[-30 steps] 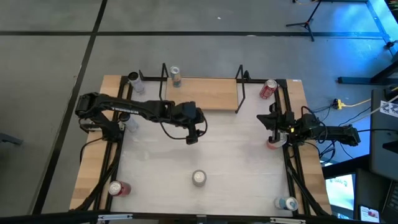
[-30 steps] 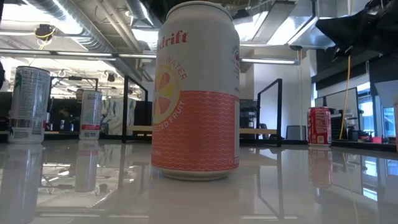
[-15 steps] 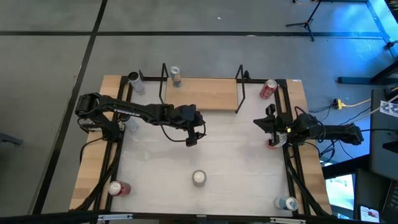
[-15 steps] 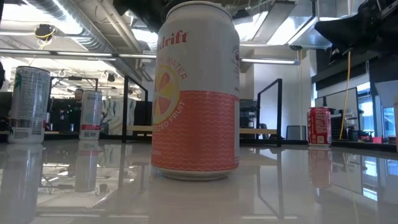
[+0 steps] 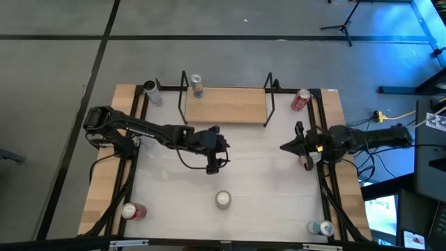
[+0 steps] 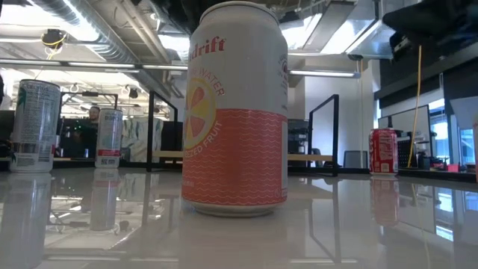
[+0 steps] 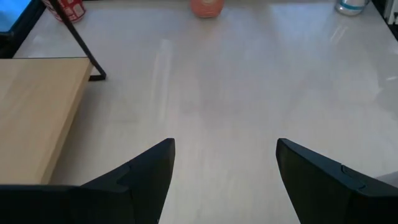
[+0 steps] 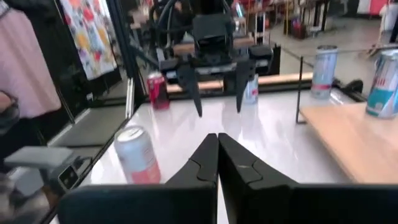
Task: Place canned beverage on shelf
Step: Put the blue soda can aligned with the other blue soda can on the shelf
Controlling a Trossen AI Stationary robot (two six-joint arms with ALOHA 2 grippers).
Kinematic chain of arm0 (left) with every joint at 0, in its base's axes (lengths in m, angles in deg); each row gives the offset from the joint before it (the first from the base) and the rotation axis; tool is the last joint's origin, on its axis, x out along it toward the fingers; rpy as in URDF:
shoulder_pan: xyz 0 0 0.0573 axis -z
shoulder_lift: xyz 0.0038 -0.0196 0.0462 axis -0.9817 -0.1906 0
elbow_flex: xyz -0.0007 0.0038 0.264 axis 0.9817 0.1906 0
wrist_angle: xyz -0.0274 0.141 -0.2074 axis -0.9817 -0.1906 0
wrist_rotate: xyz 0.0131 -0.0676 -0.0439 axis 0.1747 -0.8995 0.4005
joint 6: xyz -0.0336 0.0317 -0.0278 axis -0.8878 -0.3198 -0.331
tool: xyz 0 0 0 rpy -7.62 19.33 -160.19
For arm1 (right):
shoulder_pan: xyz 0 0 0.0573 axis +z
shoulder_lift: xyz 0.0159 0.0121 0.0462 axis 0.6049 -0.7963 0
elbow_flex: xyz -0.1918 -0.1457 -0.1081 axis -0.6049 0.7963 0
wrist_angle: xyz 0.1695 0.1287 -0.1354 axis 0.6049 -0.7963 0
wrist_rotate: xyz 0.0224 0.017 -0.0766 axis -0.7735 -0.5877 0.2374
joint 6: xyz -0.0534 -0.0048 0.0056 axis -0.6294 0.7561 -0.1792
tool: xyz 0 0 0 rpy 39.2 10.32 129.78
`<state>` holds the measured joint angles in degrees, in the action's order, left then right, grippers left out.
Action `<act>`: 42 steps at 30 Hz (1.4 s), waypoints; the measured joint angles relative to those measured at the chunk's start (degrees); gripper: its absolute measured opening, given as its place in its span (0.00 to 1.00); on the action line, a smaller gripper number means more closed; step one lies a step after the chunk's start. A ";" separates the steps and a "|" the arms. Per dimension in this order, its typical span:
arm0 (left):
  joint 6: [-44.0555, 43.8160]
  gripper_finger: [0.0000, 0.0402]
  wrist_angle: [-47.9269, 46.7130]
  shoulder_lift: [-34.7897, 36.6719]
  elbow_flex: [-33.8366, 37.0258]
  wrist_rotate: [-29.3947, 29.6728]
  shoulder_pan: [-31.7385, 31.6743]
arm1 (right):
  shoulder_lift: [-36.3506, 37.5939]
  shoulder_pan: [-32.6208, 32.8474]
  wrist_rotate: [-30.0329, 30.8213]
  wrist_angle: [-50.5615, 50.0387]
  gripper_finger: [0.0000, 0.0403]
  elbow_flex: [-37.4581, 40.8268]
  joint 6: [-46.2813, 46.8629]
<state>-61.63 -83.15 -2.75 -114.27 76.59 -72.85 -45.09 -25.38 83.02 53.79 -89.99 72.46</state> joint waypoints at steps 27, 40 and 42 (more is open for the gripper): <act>-7.54 0.67 1.86 0.00 0.00 12.75 12.70 | -46.93 52.28 16.04 -57.19 0.01 -43.79 59.75; -7.51 0.67 2.64 0.00 0.00 13.17 12.56 | -64.46 61.46 -2.38 -68.01 0.08 -58.32 90.69; -7.49 0.67 3.70 0.00 0.00 13.16 12.56 | -65.75 62.26 -3.84 -66.19 0.15 -58.33 91.63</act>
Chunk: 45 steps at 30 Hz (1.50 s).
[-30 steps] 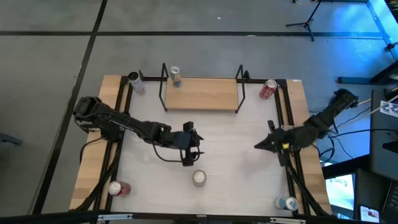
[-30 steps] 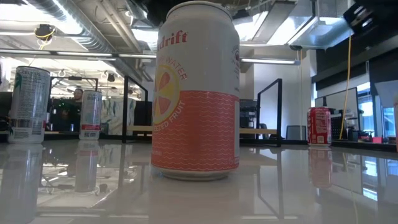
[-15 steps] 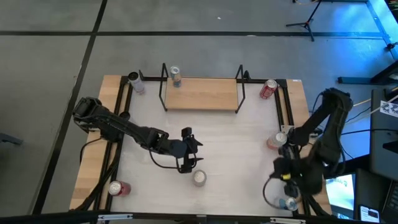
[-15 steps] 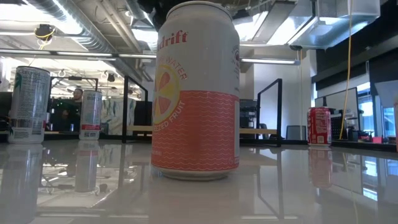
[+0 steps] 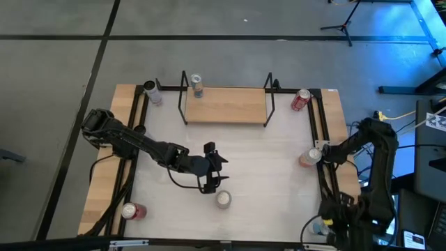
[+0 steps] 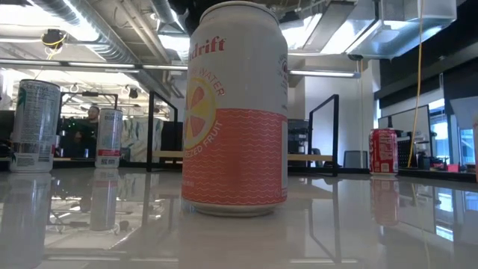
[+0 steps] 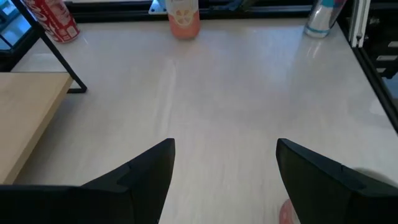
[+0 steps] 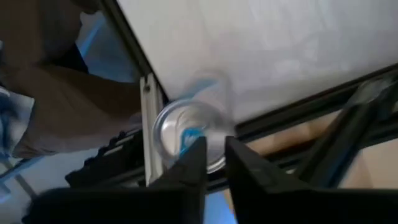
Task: Place canned beverage on shelf
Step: Put the blue soda can aligned with the other blue soda can on the shelf
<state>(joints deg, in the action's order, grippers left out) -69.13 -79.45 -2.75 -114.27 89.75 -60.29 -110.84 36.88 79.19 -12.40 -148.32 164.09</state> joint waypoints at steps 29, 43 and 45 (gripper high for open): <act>1.93 0.67 4.22 0.00 0.00 0.02 -0.09 | -8.12 0.88 0.15 1.51 0.86 -0.07 -0.59; 1.93 0.67 4.24 0.00 0.00 0.11 -0.11 | -8.16 0.88 4.07 0.68 0.72 0.01 -3.57; 1.93 0.67 4.24 0.00 0.00 0.16 -0.09 | -8.19 0.88 4.07 0.99 0.64 0.01 -3.65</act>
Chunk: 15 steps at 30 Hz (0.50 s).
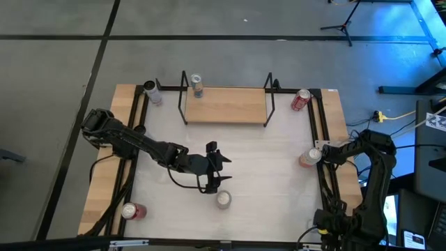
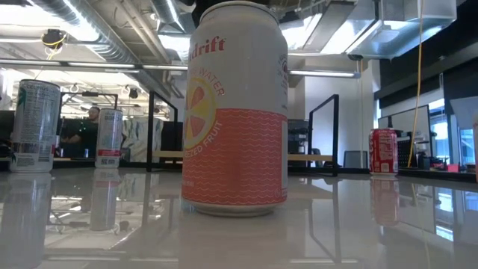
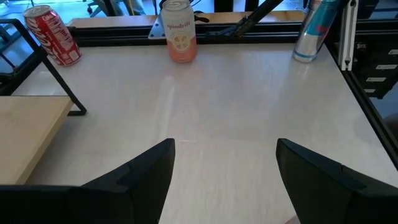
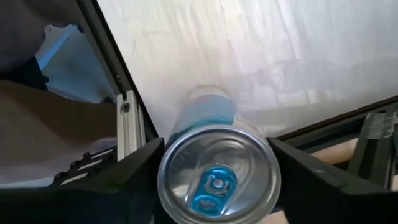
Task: Place canned beverage on shelf
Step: Put the blue soda can aligned with the other blue soda can on the shelf
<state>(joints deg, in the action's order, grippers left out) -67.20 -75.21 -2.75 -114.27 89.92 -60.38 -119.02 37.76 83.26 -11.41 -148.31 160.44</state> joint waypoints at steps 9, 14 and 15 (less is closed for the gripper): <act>0.02 0.67 0.22 0.00 0.00 2.20 0.00 | 0.00 -0.51 -0.01 -0.09 0.55 0.00 -2.33; 0.00 0.67 0.22 0.00 0.00 2.31 -0.02 | 0.58 -2.59 -0.23 -0.16 0.55 0.00 -6.52; -0.02 0.67 0.22 0.00 0.00 2.31 -0.02 | 0.84 -3.31 -0.27 -0.14 0.55 0.00 -7.90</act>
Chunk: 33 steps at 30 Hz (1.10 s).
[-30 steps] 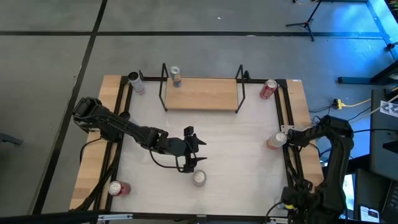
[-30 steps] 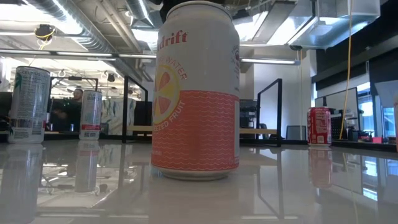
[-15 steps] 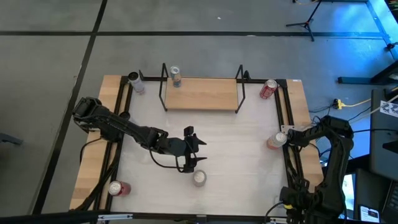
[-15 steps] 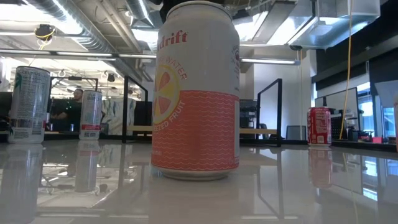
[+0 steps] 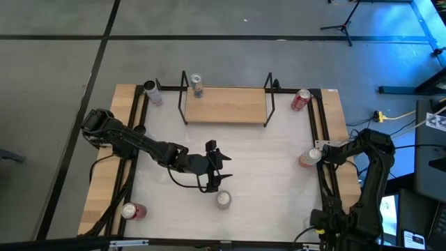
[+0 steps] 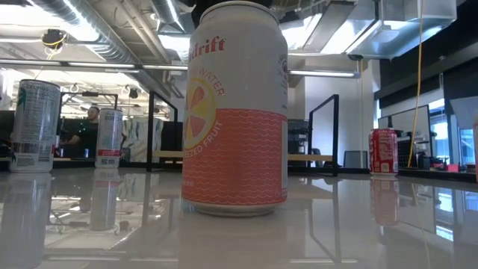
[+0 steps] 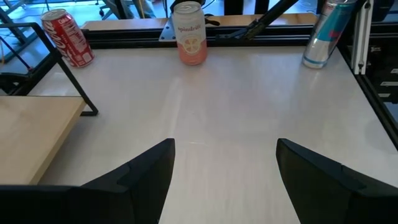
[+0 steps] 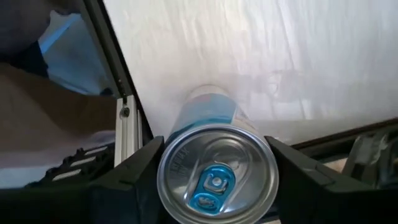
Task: Place canned beverage on shelf
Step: Put the blue soda can aligned with the other blue soda can on the shelf
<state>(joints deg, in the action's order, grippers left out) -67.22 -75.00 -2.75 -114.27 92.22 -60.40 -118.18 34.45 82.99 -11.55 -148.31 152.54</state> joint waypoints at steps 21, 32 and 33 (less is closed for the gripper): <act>-1.96 0.67 -3.56 0.00 0.00 -0.35 0.04 | 5.87 -31.03 10.48 -7.33 0.55 0.00 -46.69; -2.14 0.67 -5.70 0.00 0.00 -0.35 0.04 | 4.71 -53.15 8.32 2.24 0.55 0.00 -71.96; -2.14 0.67 -5.70 -0.02 0.00 -0.35 0.07 | 4.34 -54.64 7.49 2.97 0.55 0.00 -73.43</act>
<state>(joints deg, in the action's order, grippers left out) -69.37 -80.70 -2.77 -114.27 91.87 -60.33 -113.84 -20.19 90.49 -8.58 -148.31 79.11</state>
